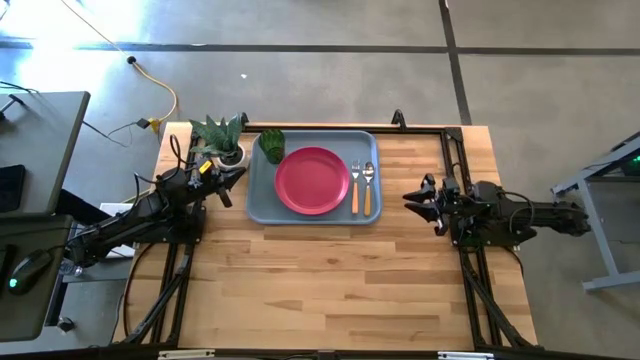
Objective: Pick and place plate/cup/fork/spoon on tray
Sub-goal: Return to Home Position
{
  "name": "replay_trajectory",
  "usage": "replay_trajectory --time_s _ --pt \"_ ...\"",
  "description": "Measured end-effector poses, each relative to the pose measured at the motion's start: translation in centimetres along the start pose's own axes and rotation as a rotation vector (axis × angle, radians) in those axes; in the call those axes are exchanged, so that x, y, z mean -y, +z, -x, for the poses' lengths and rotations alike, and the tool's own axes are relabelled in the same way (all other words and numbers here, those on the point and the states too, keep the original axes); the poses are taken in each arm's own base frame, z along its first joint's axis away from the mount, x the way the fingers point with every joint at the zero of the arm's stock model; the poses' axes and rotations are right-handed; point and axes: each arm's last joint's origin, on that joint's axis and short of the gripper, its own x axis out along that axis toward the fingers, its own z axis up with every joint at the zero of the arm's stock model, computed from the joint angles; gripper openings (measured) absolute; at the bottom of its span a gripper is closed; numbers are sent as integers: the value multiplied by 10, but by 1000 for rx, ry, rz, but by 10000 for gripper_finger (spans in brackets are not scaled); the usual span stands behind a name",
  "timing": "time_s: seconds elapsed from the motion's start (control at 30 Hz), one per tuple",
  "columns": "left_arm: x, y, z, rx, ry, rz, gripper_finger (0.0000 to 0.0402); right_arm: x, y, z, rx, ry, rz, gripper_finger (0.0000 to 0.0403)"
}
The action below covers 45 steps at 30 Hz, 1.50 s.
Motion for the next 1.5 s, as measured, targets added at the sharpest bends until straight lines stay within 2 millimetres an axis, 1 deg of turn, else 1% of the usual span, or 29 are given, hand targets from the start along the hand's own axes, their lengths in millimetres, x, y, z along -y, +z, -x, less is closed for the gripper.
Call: replay_trajectory --time_s 0.33,0.6,1.13,1.17,1.2,1.3,1.37,1.4,1.43,1.5 --pt "0 0 0 0 0 0 3 0 0 0 6 -3 -3 126" --pt "0 0 0 1 -1 0 3 3 -2 0 3 -92 48 126" --pt "0 0 0 0 0 0 3 4 -5 1 -27 -104 43 126" --pt "1 1 0 8 -14 55 3 4 -5 1 -27 -104 42 126" --pt "2 5 0 48 -46 180 3 4 -5 1 -27 -104 43 126" --pt "8 27 5 231 -172 554 3 4 -5 1 -29 -104 42 126" --pt "10 35 7 292 -246 708 3 5 -5 1 -32 -105 43 126" --pt "11 37 8 311 -267 740 3 5 -5 1 -34 -106 42 126" --pt "11 38 9 326 -276 736 3 5 -5 1 -35 -107 42 126" --pt "11 38 9 327 -270 683 3 5 -5 1 -35 -106 42 126"
